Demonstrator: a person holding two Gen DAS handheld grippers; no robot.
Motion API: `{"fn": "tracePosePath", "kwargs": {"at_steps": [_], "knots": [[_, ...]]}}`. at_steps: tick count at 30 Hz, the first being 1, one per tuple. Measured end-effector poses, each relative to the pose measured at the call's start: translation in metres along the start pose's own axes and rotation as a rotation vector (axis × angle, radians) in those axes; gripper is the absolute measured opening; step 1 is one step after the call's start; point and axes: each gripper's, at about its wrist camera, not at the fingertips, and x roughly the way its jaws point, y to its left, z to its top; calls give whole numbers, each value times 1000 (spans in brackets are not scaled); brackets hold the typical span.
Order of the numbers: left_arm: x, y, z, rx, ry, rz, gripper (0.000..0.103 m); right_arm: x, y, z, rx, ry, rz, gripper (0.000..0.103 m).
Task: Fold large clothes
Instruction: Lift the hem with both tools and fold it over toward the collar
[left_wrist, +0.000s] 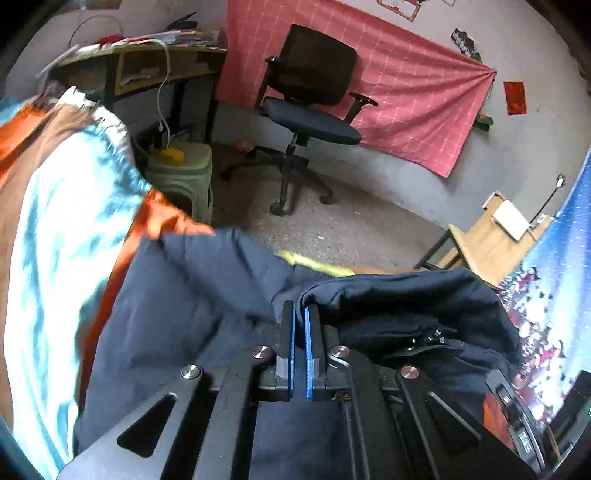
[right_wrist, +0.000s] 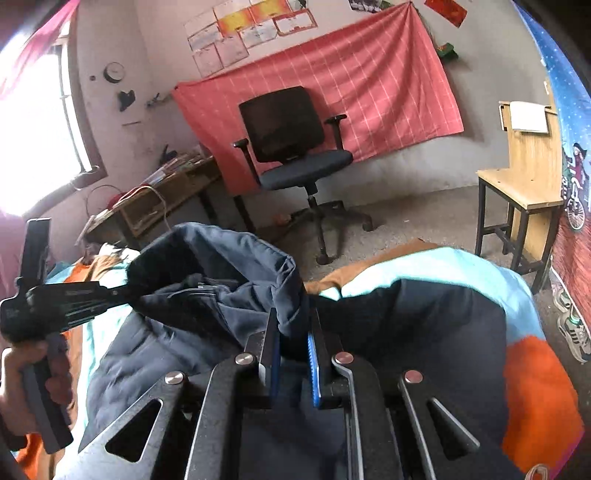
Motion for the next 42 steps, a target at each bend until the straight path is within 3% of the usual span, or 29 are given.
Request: {"fn": "tracePosePath", "kwargs": {"at_steps": [7,10,13,20,23,27,34,36,39,42], "knots": [[-4,15,-48,3,30,-1,2,-16,1,-40,-29,67,-30,12],[10,21,-57,-38,59,23,2,-8,5,-58,-116,134,-68,12],[17,13,-55,2,47,62,2,1,9,-71,-180,162,-104,12],[26,9,-53,85,52,67,2,-9,14,-59,-223,135,-88,16],[29,12,-58,119,54,63,2,-25,7,-53,-203,101,-50,24],[32,13,-63,138,58,61,2,-41,2,-36,-150,7,-24,55],[36,10,-61,184,73,71,2,7,3,-4,-71,61,21,52],[35,11,-60,189,86,65,2,33,4,3,-43,136,52,39],[30,11,-56,218,104,52,4,57,9,-3,-51,245,53,32],[15,12,-57,249,113,32,4,60,10,-17,-77,272,42,32]]}}
